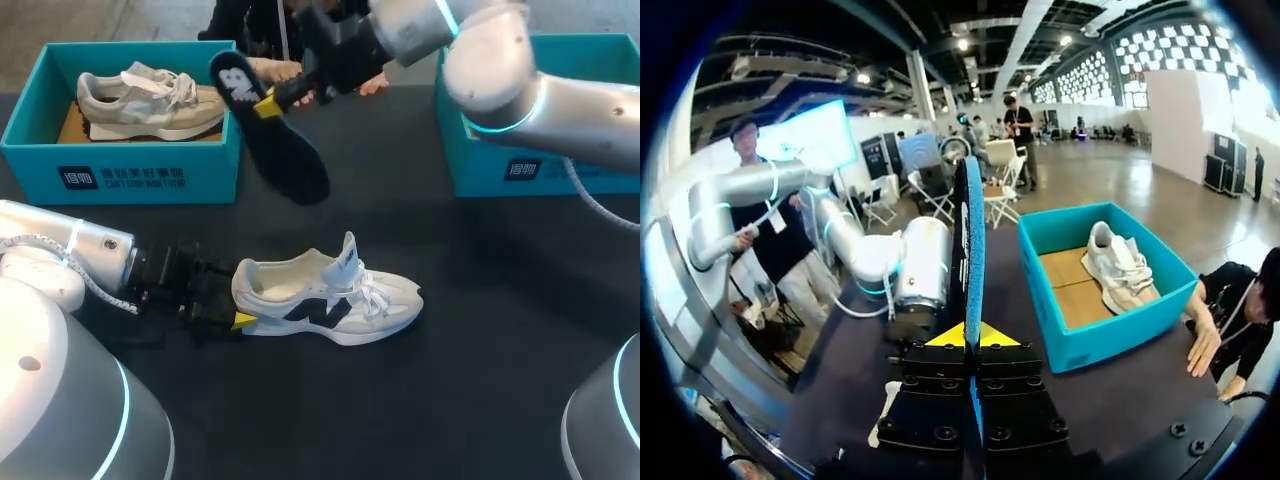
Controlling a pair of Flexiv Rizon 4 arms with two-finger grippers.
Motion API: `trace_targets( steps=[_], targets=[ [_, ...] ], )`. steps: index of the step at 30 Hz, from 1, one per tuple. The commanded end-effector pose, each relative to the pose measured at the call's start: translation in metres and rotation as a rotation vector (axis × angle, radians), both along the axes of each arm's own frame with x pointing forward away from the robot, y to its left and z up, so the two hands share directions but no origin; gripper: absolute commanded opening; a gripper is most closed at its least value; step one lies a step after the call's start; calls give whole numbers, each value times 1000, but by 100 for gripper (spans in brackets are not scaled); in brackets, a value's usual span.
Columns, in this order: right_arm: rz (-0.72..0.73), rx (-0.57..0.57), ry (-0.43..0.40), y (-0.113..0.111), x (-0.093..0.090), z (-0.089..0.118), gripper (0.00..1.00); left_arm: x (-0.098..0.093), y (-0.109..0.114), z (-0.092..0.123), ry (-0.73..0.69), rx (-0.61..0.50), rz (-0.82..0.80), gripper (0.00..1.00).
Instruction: Take the shoe out of the shoebox, open the shoe tongue, remove and reinsert the insole, then place the shoe into the shoebox
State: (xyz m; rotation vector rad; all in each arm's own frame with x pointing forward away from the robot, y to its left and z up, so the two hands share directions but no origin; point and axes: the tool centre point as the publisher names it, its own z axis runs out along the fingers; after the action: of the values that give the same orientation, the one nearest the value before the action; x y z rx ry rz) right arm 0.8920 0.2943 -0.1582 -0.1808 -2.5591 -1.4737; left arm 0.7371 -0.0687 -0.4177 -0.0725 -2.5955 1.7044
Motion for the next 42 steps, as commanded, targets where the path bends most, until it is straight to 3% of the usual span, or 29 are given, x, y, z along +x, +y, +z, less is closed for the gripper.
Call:
trace_targets(
  steps=[1,7,11,21,29,38,42],
  targets=[
    [49,16,75,-27,7,10,0,-1,-1,-4,-2,1,2,0],
    [55,24,158,-45,8,32,0,-1,-1,-4,-2,1,2,0],
    [16,94,194,-54,3,54,0,-1,-1,-4,-2,1,2,0],
    [-103,151,277,-68,-28,91,0,-1,-1,-4,-2,1,2,0],
    [-200,179,294,-69,-57,117,0,-1,-1,-4,-2,1,2,0],
    [-235,170,310,-71,-77,139,0,-1,-1,-4,-2,1,2,0],
    [-261,167,353,-73,-85,147,0,-1,-1,-4,-2,1,2,0]
  ],
)
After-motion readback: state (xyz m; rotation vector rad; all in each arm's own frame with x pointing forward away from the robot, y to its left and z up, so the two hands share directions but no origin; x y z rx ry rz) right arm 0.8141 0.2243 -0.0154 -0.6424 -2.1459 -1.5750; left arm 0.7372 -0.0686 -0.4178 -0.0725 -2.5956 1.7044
